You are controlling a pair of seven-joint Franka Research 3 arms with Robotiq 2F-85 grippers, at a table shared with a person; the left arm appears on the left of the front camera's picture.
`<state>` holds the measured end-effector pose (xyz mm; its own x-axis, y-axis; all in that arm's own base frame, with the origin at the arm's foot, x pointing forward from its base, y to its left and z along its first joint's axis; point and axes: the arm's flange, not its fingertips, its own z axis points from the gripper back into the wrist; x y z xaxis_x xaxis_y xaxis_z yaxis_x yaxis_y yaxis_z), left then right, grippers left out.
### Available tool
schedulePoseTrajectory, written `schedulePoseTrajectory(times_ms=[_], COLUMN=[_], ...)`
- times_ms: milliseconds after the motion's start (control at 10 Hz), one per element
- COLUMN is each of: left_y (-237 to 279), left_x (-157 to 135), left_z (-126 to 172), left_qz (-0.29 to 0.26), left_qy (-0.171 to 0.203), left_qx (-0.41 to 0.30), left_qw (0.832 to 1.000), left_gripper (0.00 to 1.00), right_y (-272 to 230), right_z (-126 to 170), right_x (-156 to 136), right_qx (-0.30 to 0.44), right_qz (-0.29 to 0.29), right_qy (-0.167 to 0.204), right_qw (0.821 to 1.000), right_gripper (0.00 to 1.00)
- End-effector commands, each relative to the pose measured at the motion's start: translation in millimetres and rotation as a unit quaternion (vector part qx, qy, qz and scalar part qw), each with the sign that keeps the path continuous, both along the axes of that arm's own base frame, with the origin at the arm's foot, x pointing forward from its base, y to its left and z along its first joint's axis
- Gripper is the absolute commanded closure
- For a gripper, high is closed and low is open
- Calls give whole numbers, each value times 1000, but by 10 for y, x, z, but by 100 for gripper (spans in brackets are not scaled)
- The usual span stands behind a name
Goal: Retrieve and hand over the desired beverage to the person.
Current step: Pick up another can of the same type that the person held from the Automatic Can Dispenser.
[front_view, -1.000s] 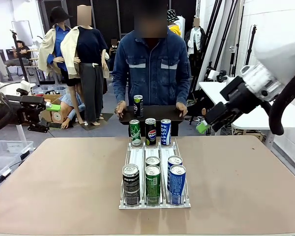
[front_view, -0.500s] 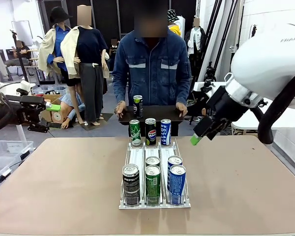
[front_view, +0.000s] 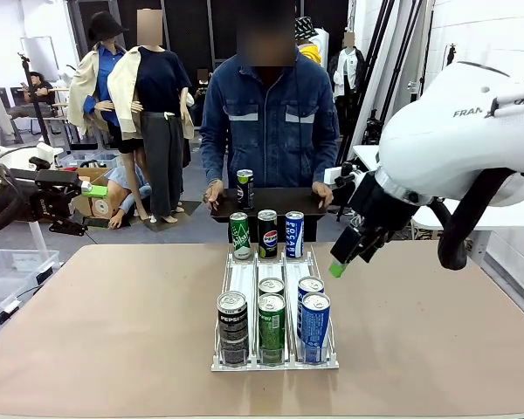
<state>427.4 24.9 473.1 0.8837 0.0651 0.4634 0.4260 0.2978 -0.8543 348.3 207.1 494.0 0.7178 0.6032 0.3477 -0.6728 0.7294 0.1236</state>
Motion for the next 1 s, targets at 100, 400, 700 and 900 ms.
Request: schedulePoseTrajectory(times_ms=[100,400,700,900], left_y=[3,3,3,3], left_x=[-7,-7,-7,-7], left_z=[11,11,11,11], left_qz=[4,4,4,4], left_qy=[-2,-2,-2,-2], left_qx=[-9,-9,-9,-9], left_qw=[1000,1000,1000,1000], left_gripper=[0,0,0,0], right_y=[250,435,582,692], right_z=[-89,-221,-338,-433], right_x=[5,34,55,89], right_qx=[-37,-47,-51,-60], right_qz=[-5,-5,-8,-5], right_qy=[0,0,1,9], right_qw=[999,999,999,998], right_gripper=[0,0,0,0])
